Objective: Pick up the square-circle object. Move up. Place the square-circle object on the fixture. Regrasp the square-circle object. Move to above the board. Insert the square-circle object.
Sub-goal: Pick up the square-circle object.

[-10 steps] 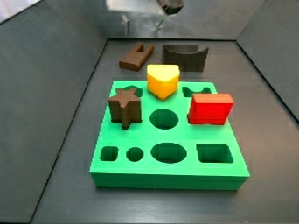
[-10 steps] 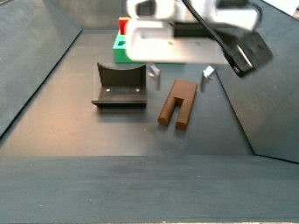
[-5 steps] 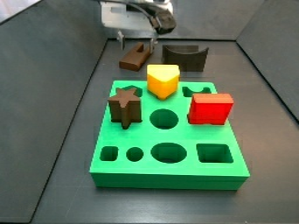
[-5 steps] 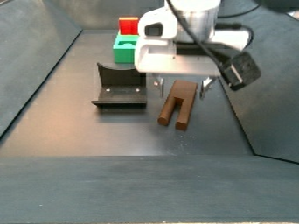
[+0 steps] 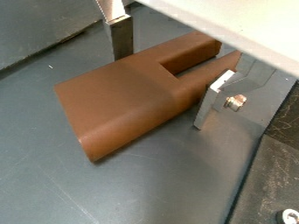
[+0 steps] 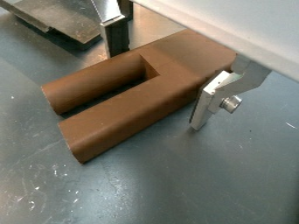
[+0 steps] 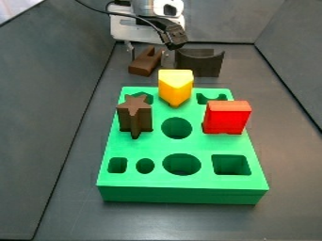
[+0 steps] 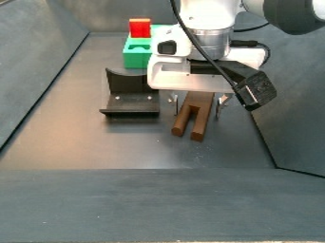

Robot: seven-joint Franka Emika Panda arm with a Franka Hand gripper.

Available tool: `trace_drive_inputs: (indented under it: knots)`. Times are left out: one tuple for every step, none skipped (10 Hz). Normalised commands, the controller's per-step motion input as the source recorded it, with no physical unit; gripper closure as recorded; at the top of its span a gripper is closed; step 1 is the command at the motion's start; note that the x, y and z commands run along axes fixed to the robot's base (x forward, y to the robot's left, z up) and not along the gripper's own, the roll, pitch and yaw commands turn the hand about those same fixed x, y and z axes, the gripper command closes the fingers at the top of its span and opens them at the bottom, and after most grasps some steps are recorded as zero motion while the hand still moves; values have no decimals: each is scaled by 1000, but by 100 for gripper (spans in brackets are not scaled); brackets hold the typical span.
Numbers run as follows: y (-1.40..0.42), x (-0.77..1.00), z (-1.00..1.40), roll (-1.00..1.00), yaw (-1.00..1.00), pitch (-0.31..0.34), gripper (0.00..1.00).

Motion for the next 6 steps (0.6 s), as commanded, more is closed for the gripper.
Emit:
trace_drive_inputs:
  knots:
    - [0,0,0,0,0,0,0]
    - [0,0,0,0,0,0,100]
    - [0,0,0,0,0,0,100]
    - [0,0,0,0,0,0,100]
    - [0,0,0,0,0,0,100]
    - [0,0,0,0,0,0,100]
